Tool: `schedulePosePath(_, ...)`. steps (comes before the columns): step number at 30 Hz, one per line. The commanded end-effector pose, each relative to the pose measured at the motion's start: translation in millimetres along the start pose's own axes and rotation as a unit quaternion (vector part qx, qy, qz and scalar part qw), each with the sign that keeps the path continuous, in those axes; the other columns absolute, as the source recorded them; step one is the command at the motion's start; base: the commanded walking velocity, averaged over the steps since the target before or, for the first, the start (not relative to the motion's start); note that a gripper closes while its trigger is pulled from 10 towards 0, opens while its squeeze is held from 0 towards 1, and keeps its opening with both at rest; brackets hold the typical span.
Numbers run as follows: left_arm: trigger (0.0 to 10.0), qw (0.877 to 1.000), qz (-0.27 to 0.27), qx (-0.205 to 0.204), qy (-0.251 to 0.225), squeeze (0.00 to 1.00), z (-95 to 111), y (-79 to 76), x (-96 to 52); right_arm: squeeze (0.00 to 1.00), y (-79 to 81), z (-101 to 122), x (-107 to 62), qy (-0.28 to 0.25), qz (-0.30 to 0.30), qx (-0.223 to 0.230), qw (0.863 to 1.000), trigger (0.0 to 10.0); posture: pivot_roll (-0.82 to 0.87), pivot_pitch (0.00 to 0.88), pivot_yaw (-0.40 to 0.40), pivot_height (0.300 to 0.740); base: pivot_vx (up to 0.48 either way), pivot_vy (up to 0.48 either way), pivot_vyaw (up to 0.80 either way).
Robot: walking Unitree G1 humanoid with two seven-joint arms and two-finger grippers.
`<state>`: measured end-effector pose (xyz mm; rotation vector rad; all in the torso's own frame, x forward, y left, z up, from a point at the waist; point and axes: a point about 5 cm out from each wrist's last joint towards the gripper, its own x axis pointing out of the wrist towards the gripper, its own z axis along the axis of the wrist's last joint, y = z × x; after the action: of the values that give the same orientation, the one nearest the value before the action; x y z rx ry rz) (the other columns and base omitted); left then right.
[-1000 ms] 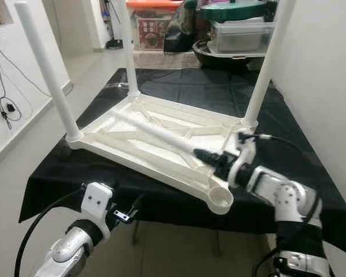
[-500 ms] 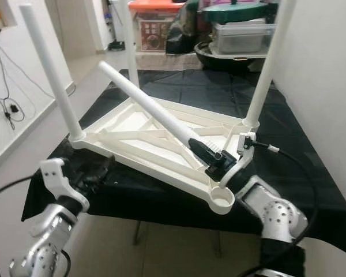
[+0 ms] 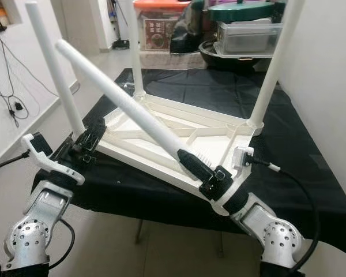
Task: Building children table
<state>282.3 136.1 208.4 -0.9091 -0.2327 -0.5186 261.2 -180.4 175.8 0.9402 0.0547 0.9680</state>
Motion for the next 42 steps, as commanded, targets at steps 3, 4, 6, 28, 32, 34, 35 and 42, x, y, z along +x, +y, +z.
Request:
schedulePosePath(3,10.0,0.998,-0.052,-0.017,0.008,0.0,6,-10.2,0.9,0.0,7.0,-3,2.1,0.012,0.021,-0.002,1.0,0.0,0.02,0.0,0.022,0.74,0.0,0.0,0.0)
schedulePosePath(4,10.0,0.998,-0.06,-0.02,0.011,0.0,6,-11.5,1.2,0.0,7.4,-4,2.1,0.014,0.024,0.0,1.0,0.0,0.02,0.0,0.022,0.74,0.0,0.0,0.0)
schedulePosePath(6,10.0,0.998,-0.054,-0.019,0.01,0.0,6,-10.1,1.4,0.0,9.0,-4,1.5,0.011,0.031,0.004,0.999,0.0,0.02,0.0,0.024,0.74,0.0,0.0,0.0)
schedulePosePath(28,10.0,0.993,-0.068,-0.092,-0.033,0.0,31,0.5,-3.8,0.0,20.0,-27,-15.3,0.079,0.074,0.029,0.994,0.0,0.01,0.0,0.023,0.74,0.0,0.0,0.0)
schedulePosePath(32,10.0,0.991,-0.082,-0.103,-0.036,0.0,34,-1.3,-5.6,0.0,19.2,-30,-17.8,0.09,0.073,0.031,0.993,0.0,0.01,0.0,0.022,0.74,0.0,0.0,0.0)
schedulePosePath(34,10.0,0.989,-0.09,-0.113,-0.039,0.0,37,-2.5,-6.4,0.0,18.3,-30,-19.7,0.092,0.072,0.032,0.993,0.0,0.02,0.0,0.021,0.74,0.0,0.0,0.0)
schedulePosePath(35,10.0,0.988,-0.096,-0.115,-0.04,0.0,38,-3.3,-7.0,0.0,18.0,-31,-20.7,0.095,0.072,0.031,0.992,0.0,0.02,0.0,0.021,0.74,0.0,0.0,0.0)
schedulePosePath(42,9.3,0.984,-0.104,-0.135,-0.048,0.0,42,-3.7,-10.0,0.0,16.9,-31,-23.7,0.103,0.072,0.029,0.992,0.0,0.01,0.0,0.018,0.74,0.0,0.0,0.0)
